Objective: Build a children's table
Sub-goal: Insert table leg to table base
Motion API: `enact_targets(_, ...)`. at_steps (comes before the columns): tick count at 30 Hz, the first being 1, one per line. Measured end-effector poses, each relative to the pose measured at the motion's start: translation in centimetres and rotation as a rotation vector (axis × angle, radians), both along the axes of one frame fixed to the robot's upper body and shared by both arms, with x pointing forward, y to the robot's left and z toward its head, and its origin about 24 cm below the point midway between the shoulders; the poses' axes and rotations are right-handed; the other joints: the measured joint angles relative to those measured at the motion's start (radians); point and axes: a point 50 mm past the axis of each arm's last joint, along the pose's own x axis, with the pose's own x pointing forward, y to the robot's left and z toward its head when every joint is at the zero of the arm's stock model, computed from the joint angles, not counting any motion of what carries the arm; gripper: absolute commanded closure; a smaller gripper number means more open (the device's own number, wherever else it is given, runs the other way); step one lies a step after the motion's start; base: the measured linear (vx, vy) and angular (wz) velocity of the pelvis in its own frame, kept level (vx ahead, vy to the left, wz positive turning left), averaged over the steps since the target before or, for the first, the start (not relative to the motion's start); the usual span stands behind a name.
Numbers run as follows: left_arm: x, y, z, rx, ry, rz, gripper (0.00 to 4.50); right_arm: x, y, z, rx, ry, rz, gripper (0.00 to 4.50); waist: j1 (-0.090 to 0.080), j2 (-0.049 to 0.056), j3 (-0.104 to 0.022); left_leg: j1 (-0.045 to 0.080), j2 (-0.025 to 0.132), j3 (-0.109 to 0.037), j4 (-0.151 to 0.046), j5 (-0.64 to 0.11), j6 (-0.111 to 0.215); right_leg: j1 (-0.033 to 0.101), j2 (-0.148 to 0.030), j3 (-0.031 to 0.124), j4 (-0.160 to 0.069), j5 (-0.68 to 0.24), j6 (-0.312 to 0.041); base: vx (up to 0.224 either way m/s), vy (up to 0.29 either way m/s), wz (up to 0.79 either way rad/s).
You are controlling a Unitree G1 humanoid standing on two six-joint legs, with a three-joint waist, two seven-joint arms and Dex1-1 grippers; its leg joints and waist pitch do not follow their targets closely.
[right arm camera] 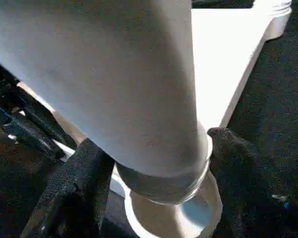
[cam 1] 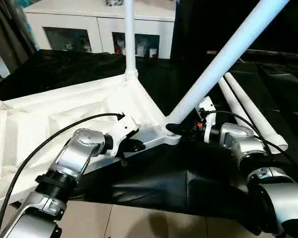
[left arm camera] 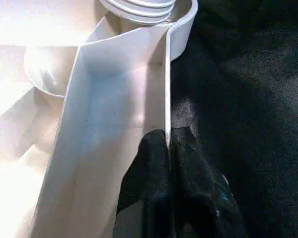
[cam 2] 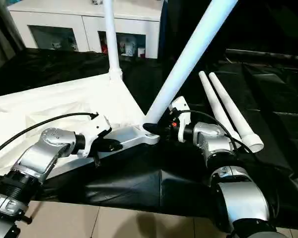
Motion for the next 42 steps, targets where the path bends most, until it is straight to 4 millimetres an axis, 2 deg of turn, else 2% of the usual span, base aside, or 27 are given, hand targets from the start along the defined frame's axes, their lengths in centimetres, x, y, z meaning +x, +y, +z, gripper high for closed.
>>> enact_targets(10, -1.4, 1.1, 0.2, -0.010, 0.045, -0.125, 4.50, 0.3, -1.7, 2.6, -0.005, 0.054, 0.137, 1.88, 0.004, 0.000, 0.001, -0.002, 0.000, -0.001, 0.001, 0.000, 0.000, -0.001, 0.000, -0.001, 0.001, 0.000, 0.000, 0.000, 0.000, 0.00)
enact_targets(13, -1.8, 1.0, 0.2, -0.015, 0.062, -0.176, 4.50, -0.1, -2.7, 3.0, -0.013, 0.142, 0.196, 1.88, 0.016, 0.000, 0.001, -0.006, 0.000, -0.002, 0.005, 0.000, 0.000, -0.002, 0.000, -0.002, 0.001, 0.000, 0.000, 0.000, 0.000, 0.00)
enact_targets(19, -1.9, 0.7, 0.1, -0.015, 0.059, -0.190, 4.50, -1.1, -2.7, 2.0, -0.089, 0.252, 0.299, 1.89, 0.029, 0.000, 0.001, -0.008, 0.000, -0.002, 0.008, 0.000, 0.001, -0.003, 0.000, -0.002, 0.002, 0.000, -0.001, 0.000, 0.000, 0.00)
enact_targets(24, -1.9, 0.6, 0.1, -0.014, 0.057, -0.190, 4.50, -1.6, -2.5, 1.8, -0.094, 0.307, 0.349, 1.89, 0.032, 0.000, 0.001, -0.008, 0.001, -0.002, 0.008, 0.000, 0.001, -0.003, 0.000, -0.002, 0.002, 0.000, -0.001, 0.000, 0.000, 0.00)
enact_targets(42, -1.7, 0.7, -0.1, 0.002, 0.052, -0.170, 4.50, -1.0, -1.6, 1.5, -0.174, 0.254, 0.290, 1.91, 0.027, 0.000, 0.001, -0.006, 0.001, -0.001, 0.009, 0.001, -0.002, 0.001, 0.000, -0.001, 0.003, 0.004, -0.001, 0.000, 0.000, 0.00)
